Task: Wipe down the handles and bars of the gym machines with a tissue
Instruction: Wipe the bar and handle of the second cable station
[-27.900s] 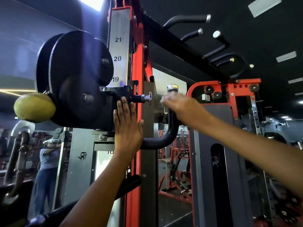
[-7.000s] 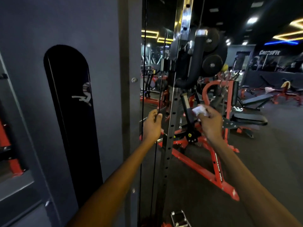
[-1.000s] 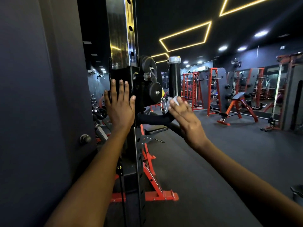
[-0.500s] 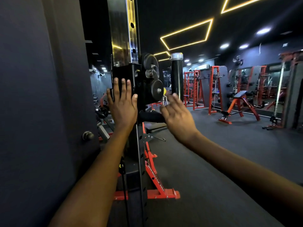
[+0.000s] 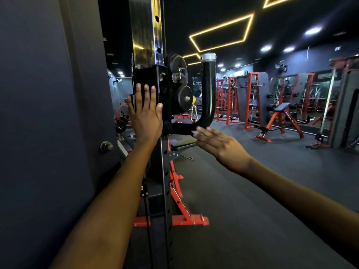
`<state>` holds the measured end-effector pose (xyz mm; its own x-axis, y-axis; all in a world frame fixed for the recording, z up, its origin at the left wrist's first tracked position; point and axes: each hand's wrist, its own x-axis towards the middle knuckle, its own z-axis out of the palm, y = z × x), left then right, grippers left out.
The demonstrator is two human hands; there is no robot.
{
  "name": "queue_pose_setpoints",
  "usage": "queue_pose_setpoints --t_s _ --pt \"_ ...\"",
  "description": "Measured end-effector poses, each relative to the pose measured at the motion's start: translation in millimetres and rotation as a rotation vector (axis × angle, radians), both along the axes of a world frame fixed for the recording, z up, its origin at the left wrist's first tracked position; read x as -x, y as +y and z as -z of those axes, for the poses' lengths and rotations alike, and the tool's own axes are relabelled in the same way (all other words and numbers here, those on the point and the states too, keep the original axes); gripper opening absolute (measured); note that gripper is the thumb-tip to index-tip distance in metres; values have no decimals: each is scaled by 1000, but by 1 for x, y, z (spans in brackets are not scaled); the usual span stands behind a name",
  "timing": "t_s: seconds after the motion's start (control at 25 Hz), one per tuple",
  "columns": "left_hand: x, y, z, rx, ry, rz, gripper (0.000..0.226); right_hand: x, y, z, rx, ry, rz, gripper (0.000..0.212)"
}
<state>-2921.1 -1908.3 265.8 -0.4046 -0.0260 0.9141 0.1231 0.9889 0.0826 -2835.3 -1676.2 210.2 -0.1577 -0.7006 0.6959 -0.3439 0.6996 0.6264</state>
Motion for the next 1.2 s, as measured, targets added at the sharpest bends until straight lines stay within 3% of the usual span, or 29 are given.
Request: queue_pose_setpoints --t_s 0.08,0.16,0.24,0.36,0.48,0.6,0.68,0.76,0.84,1.0,1.08,1.12,1.2 --pt "1 1 1 -6 -1 -1 55 -13 7 9 447 -98 -139 37" --pt "2 2 3 -12 -2 3 55 -15 -2 -14 928 -27 -290 35" --pt "3 2 5 -21 -9 11 55 -12 -24 -37 1222 23 -334 35" --pt "3 4 4 -32 -12 32 55 -7 -87 -23 1296 -113 -383 42" --pt "2 4 6 -37 -16 8 55 12 -116 11 1470 3 -488 58" --pt "1 4 7 -25 -20 -7 56 1 -138 12 1636 1 -623 55" --pt "0 5 6 -22 -18 -13 55 -7 -142 25 1663 -156 -593 56" --pt "-2 4 5 -20 -23 -13 55 -9 -127 23 1983 -434 -573 52" --pt "-3 3 4 -13 -22 -13 55 -7 -104 5 2271 -510 -625 46" --pt "-3 2 4 -8 -21 -15 55 -8 -107 -38 2076 -342 -649 49" --pt "-4 3 4 -5 -19 -13 55 -7 -113 -40 2143 -341 -692 50" --pt "-4 3 4 -7 -18 -11 55 -5 -111 -37 2203 -391 -746 47" --pt "-4 3 3 -13 -22 -4 55 -7 -115 -25 2328 -700 -784 34"
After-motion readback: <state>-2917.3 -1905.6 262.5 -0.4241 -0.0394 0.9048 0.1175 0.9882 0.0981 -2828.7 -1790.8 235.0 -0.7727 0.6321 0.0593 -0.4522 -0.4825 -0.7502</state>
